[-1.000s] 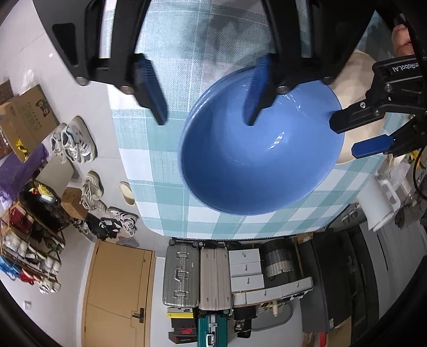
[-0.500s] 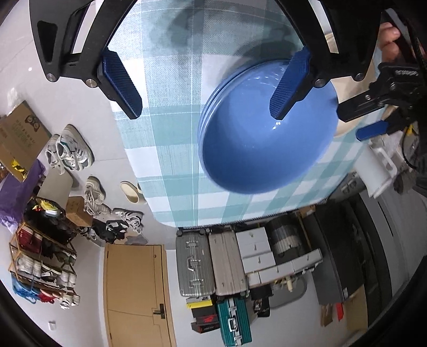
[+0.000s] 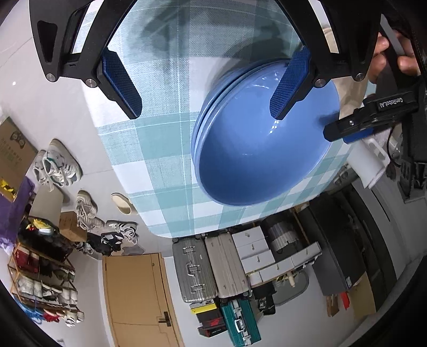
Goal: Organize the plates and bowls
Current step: 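Close both grippers on the rim of the stacked blue bowls, then lift the stacked bowls with both grippers and carry them over the cream plates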
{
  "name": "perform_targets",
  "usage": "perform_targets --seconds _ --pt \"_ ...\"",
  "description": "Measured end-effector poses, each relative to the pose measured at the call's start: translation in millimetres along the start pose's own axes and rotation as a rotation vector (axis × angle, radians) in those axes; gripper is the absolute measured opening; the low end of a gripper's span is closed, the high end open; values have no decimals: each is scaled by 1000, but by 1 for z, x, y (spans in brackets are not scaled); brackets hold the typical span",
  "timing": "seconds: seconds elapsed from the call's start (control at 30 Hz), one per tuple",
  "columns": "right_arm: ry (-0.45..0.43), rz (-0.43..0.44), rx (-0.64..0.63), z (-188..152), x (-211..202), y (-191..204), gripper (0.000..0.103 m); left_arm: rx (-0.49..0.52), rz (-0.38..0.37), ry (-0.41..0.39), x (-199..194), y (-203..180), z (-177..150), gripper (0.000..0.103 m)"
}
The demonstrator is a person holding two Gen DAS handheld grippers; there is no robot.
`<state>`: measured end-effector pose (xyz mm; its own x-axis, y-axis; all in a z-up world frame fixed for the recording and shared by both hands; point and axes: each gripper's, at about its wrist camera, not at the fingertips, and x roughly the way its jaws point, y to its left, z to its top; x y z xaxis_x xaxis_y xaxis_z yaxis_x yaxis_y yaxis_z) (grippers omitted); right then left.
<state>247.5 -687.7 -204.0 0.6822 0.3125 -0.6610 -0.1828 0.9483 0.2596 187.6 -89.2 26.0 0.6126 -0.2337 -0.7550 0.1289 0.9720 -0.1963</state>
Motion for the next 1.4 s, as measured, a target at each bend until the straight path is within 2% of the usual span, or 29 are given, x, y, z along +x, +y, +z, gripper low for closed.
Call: perform_targets --seconds 0.1,0.2,0.27,0.33,0.5,0.67,0.77,0.83,1.0,1.13,1.4 --pt "8 45 51 0 5 -7 98 -4 -13 17 6 -1 1 101" --pt "6 56 71 0 8 -12 98 5 -20 25 12 -3 2 97" --pt "17 76 81 0 11 -15 94 13 -28 34 16 -5 2 94" --pt "32 101 83 -1 15 -16 86 11 -41 42 21 -6 3 86" --pt "37 136 89 -1 20 -16 83 2 -66 53 26 -8 3 76" --pt "41 173 82 -1 23 -13 74 2 -97 63 28 -13 3 64" --pt "41 178 75 -2 22 -11 72 11 -112 69 29 -16 2 54" --pt "42 192 76 -2 22 -10 67 15 -122 75 30 -18 2 44" --pt "37 189 62 -2 20 -5 58 34 -145 76 28 -26 1 28" --pt "28 162 49 0 18 -3 51 40 -134 74 26 -30 0 27" --pt "27 118 29 2 18 0 50 64 -111 58 19 -39 0 28"
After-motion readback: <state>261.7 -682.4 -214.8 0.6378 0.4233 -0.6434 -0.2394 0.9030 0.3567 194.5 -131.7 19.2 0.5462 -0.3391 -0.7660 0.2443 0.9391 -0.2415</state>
